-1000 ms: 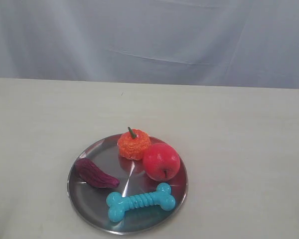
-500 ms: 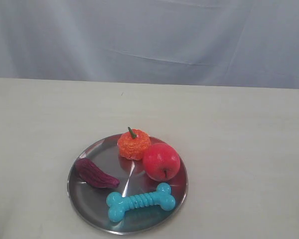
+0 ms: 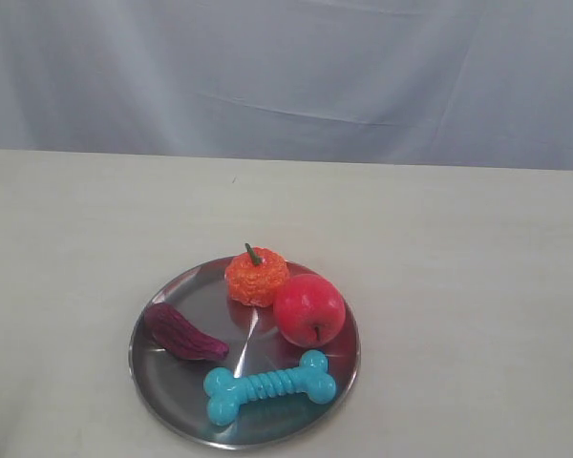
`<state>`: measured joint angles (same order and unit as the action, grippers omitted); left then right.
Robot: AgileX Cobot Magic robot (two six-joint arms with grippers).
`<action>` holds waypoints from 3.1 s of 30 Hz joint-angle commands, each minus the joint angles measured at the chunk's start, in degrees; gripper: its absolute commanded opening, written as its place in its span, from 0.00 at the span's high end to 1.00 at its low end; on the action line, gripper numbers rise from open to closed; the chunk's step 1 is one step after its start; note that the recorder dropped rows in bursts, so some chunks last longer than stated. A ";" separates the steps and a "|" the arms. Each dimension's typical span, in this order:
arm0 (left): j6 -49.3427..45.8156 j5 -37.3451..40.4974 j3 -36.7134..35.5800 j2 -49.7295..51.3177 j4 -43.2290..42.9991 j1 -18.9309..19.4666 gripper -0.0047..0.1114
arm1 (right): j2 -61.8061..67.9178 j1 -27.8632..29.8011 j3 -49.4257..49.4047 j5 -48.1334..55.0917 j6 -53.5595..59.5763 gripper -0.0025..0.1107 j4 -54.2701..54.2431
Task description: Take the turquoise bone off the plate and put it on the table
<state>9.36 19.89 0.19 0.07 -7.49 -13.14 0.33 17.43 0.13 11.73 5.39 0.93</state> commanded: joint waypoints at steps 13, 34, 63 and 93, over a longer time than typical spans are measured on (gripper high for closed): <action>0.06 -0.04 -0.19 -0.07 -0.04 -0.13 0.96 | -0.33 0.26 3.22 -11.73 -10.06 0.98 -5.35; 0.06 -0.04 -0.19 -0.07 -0.04 -0.13 0.96 | 59.78 -20.69 59.35 46.13 12.23 0.98 -5.35; 0.06 -0.04 -0.19 -0.07 -0.04 -0.13 0.96 | 102.09 -40.51 77.07 39.59 42.37 0.98 -1.85; 0.06 -0.04 -0.19 -0.07 -0.04 -0.13 0.96 | 109.53 -40.51 77.07 39.71 44.84 0.51 -4.48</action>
<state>9.36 19.89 0.19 0.07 -7.49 -13.14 109.73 -22.98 76.83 51.59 49.27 -3.35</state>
